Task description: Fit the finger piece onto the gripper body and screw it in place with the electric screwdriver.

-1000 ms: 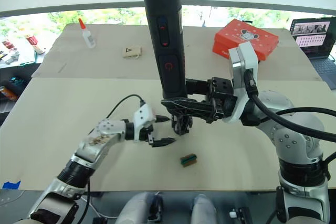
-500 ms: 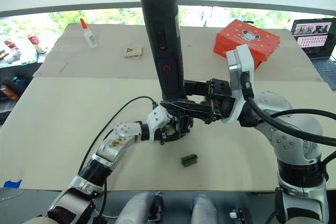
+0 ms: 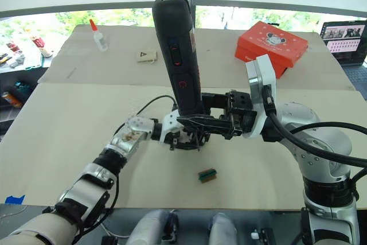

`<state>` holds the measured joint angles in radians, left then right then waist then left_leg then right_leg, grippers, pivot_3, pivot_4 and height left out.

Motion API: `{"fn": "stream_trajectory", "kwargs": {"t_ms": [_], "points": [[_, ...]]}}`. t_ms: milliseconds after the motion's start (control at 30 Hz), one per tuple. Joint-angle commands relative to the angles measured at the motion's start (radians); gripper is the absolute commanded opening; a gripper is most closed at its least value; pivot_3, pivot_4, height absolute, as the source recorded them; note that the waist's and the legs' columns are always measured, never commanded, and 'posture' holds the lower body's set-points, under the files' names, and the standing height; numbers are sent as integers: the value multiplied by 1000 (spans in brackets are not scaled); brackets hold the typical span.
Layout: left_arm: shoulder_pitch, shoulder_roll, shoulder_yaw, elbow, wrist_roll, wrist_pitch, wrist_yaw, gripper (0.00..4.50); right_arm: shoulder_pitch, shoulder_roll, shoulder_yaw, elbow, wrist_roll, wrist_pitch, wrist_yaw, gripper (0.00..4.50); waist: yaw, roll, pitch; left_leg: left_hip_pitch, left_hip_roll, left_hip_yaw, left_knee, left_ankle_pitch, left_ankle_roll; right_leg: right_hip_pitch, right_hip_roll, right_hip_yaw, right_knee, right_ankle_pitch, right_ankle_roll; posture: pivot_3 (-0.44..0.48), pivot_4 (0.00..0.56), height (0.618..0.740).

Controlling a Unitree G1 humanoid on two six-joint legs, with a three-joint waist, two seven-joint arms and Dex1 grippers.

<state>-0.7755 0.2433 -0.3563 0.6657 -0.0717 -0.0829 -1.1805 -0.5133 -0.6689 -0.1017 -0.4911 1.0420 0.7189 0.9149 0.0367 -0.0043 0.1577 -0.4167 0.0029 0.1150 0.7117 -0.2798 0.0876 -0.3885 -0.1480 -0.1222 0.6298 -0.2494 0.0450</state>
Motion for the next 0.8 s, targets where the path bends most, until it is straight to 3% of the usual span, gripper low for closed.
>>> {"fn": "stream_trajectory", "kwargs": {"t_ms": [33, 133, 267, 500, 800], "points": [[-4, 5, 15, 5, 16, -39, -1, 3355, -11, 5, -41, -42, 26, -33, 2, 1936, -2, 0, 0, 0, 0, 0, 0, 0, 0, 0, 0, 0, 0, 0, 0, 0, 150, 740], [42, 23, 50, -77, -7, -23, 19, 4497, -16, 5, -36, -39, 20, -36, 11, 1936, -7, 0, 0, 0, 1, 0, 0, 0, 0, 0, 0, 0, 0, 0, 0, 0, 150, 740], [125, 43, 80, -238, -33, 78, 63, 4500, -33, -1, -33, -14, 7, -39, 32, 1936, -14, 0, 0, 0, 1, -1, 0, 0, 0, 0, 0, 0, 0, 0, 0, 0, 150, 740], [216, -11, 85, -384, -21, 176, 208, 4500, -61, 12, -30, 22, 2, -32, 32, 1936, -10, 0, 0, 0, 1, -1, 0, 0, 1, 0, -1, 0, 0, 0, 0, 0, 150, 740], [250, -32, 80, -422, -11, 202, 285, 4500, -48, 10, -34, 26, -29, -40, 54, 1936, -12, 0, 0, 0, 1, -1, 0, 0, 1, 0, 0, 0, 0, 0, 0, 0, 150, 740]]}}
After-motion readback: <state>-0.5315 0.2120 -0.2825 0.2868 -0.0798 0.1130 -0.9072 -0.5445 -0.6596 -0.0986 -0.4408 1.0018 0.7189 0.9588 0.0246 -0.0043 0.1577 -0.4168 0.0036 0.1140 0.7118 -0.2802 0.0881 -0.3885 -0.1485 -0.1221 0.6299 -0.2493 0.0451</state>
